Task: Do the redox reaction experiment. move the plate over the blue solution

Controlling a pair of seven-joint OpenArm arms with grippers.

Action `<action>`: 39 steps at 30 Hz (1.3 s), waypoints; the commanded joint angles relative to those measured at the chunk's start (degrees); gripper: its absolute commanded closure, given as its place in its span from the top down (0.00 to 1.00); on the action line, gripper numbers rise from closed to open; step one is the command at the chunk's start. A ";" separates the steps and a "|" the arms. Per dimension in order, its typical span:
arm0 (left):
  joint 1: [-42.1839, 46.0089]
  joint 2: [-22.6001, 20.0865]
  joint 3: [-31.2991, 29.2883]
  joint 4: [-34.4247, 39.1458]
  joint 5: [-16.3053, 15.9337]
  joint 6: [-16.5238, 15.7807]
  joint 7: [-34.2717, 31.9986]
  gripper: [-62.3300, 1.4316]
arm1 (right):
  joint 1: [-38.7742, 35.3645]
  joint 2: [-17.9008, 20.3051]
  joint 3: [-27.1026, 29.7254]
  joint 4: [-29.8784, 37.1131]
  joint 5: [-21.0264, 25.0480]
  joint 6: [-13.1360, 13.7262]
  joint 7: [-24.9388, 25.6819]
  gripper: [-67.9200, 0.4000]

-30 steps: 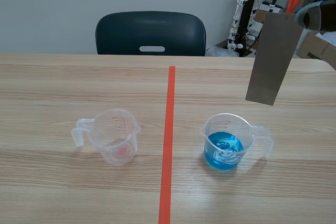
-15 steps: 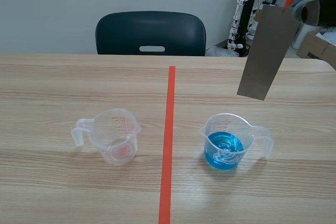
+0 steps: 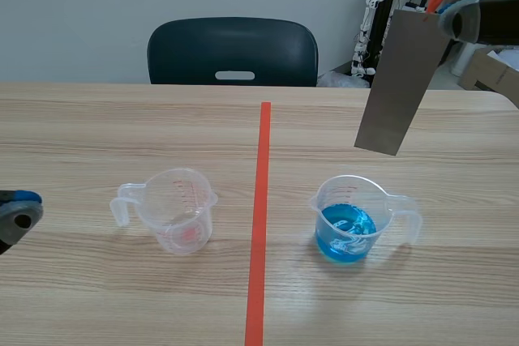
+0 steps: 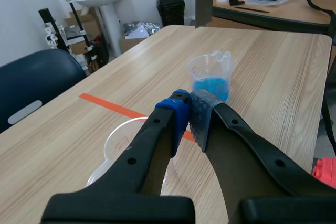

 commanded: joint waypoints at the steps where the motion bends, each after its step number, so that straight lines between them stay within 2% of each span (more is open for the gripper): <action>1: -0.92 0.90 -0.26 0.76 0.17 -0.15 0.17 0.06 | 0.66 0.15 0.81 0.11 0.68 0.46 0.83 0.03; 8: -3.85 1.18 0.13 2.78 0.87 -2.03 5.68 0.06 | 0.66 0.00 0.81 0.11 0.28 0.46 0.79 0.03; 12: -5.79 1.18 0.96 2.97 1.36 -2.03 6.05 0.06 | 0.66 0.00 0.81 0.11 0.31 0.46 0.76 0.03; 18: -9.81 1.66 6.95 2.86 2.62 -1.57 10.14 0.06 | -0.02 -0.02 0.81 0.13 0.31 0.46 0.98 0.03; 24: -15.43 4.48 12.76 1.55 4.11 -1.53 14.95 0.06 | -1.29 -0.59 0.81 0.22 0.33 0.46 0.83 0.03; 31: -20.55 5.31 17.35 0.31 4.09 -1.60 15.85 0.06 | -2.23 -0.66 0.81 0.22 1.42 0.46 0.85 0.03; 39: -21.68 5.33 17.46 0.39 4.04 -1.60 14.27 0.06 | -2.23 -0.66 0.81 0.22 4.02 0.46 0.15 0.03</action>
